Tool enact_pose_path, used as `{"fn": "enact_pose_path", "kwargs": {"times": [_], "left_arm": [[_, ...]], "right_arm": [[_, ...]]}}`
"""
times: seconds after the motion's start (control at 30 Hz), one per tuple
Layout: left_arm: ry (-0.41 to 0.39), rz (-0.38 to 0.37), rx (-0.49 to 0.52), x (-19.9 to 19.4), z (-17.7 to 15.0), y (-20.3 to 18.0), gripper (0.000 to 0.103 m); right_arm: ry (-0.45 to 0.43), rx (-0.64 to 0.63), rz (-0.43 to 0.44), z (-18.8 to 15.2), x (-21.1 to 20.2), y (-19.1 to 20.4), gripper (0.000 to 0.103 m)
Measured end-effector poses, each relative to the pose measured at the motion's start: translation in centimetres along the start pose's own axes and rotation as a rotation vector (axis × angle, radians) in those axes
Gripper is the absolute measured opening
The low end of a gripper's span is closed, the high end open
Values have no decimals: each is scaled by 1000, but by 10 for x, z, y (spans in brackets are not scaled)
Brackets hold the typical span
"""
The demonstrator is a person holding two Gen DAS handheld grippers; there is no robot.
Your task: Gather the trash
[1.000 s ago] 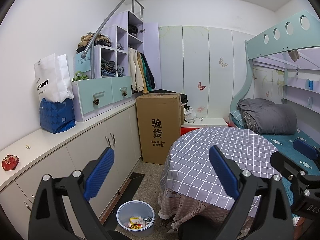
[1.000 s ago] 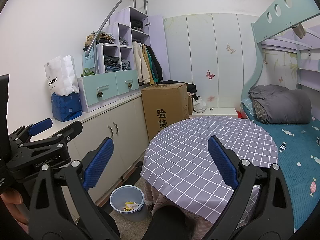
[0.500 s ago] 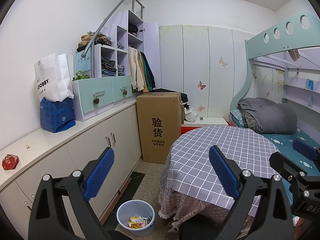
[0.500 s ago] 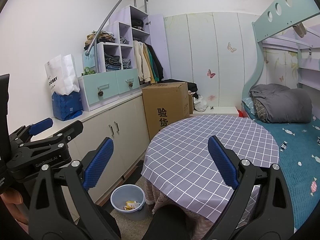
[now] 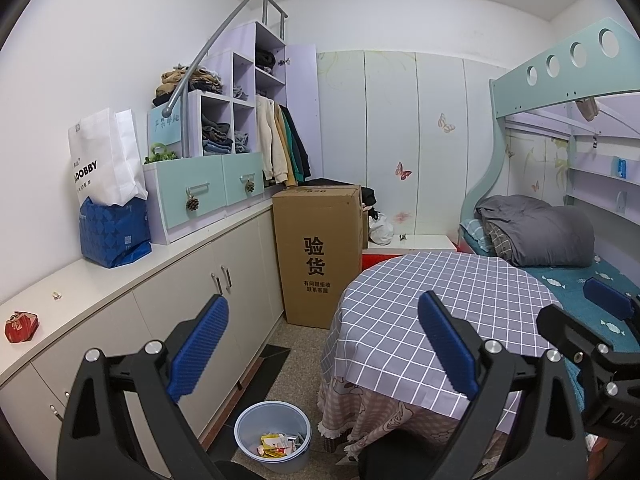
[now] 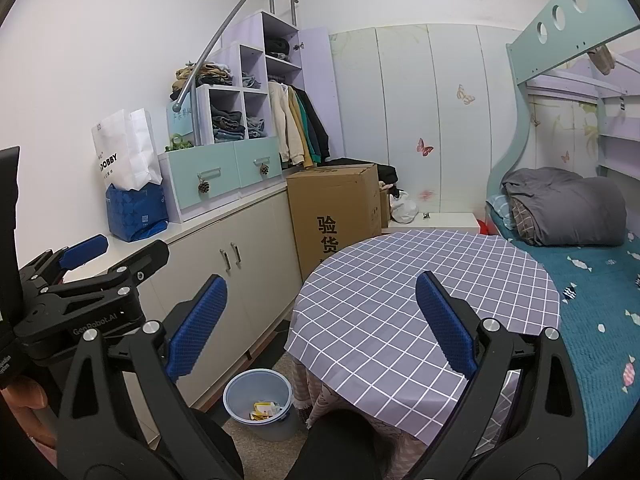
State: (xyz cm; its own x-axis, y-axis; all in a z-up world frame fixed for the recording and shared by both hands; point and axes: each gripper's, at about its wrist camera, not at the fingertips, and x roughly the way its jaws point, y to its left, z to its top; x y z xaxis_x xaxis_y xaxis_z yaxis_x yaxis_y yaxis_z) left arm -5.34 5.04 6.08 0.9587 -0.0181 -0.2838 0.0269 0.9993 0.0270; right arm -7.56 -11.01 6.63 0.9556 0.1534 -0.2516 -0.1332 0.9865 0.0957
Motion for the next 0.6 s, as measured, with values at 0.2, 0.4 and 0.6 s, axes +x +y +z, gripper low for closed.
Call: {"fn": "enact_pose_path", "kwargs": {"times": [0.2, 0.4, 0.6], "left_arm": [[1, 2, 1, 0, 2, -2, 94], [1, 2, 2, 0, 2, -2, 94], [1, 1, 3, 0, 1, -1, 94]], "right_arm": [[5, -1, 2, -1, 1, 6, 93], [5, -1, 2, -1, 2, 8, 93], [7, 0, 2, 0, 3, 9, 93]]}}
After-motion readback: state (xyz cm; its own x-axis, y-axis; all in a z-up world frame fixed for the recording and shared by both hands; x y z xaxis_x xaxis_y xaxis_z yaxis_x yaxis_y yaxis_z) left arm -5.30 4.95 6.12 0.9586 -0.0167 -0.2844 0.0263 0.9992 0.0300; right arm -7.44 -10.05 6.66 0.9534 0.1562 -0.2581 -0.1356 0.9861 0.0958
